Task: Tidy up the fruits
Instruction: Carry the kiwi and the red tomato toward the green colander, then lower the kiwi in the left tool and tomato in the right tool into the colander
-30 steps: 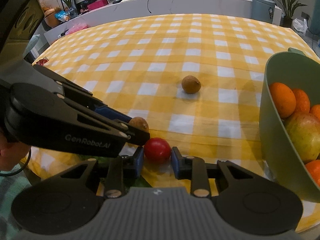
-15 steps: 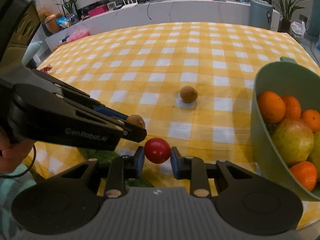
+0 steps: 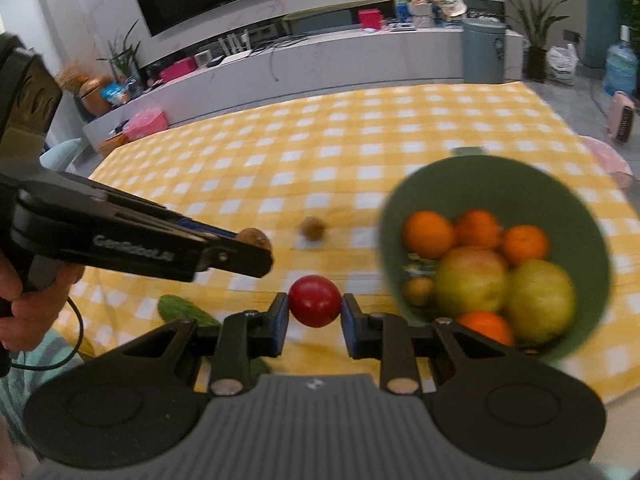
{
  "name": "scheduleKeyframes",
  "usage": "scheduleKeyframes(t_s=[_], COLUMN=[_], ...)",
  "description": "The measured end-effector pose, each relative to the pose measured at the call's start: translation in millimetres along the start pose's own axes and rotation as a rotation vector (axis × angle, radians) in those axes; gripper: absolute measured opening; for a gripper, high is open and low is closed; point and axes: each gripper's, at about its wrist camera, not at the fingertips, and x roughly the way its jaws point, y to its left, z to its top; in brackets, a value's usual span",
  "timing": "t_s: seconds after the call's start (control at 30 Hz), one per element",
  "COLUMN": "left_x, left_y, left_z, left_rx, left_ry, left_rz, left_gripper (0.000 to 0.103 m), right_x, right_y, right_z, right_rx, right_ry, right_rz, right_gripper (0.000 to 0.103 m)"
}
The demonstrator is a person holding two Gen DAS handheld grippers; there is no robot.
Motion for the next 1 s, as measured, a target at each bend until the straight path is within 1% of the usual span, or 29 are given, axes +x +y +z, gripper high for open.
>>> scheduleKeyframes(t_s=[0.1,0.23,0.4,0.5,0.63,0.73,0.83,1.0], left_x=[5.6,14.7,25.9,34.0,42.4,45.4,47.0,52.5], left_y=[-17.2,-38.0,-55.6,-62.1,-63.1,-63.9,-62.1,-60.6], left_z=[6.5,16.1,24.8,28.7,30.1,30.9,31.9,34.6], left_rx=[0.032,0.07,0.091,0.1,0.083,0.089,0.083,0.08], left_ry=[0.0,-0.001,0.002,0.013,0.029,0.037,0.042,0.055], left_rz=[-0.011,-0.034,-0.072,-0.077,-0.091,-0.086,-0.082,-0.08], left_gripper=[0.029,0.029,0.029,0.029,0.029,0.029,0.029,0.029], right_x=[-14.5,-25.3,-24.3,-17.4,-3.0,9.7,17.8,26.6], right_y=[-23.9,-56.1,-90.2,-103.9,-112.8,-110.8,-111.7,-113.9], right_z=[3.7,9.5,18.3,23.3,27.0,27.7,29.0,32.7], right_rx=[0.004,0.0,-0.014,-0.023,-0.031,-0.056,-0.078,-0.062], right_ry=[0.007,0.046,0.109,0.155,0.227,0.285,0.324,0.373], right_rz=[-0.034,-0.086,-0.122,-0.115,-0.067,-0.061,-0.055,-0.031], right_gripper=[0.024,0.024,0.024,0.024,0.024,0.024,0.024,0.025])
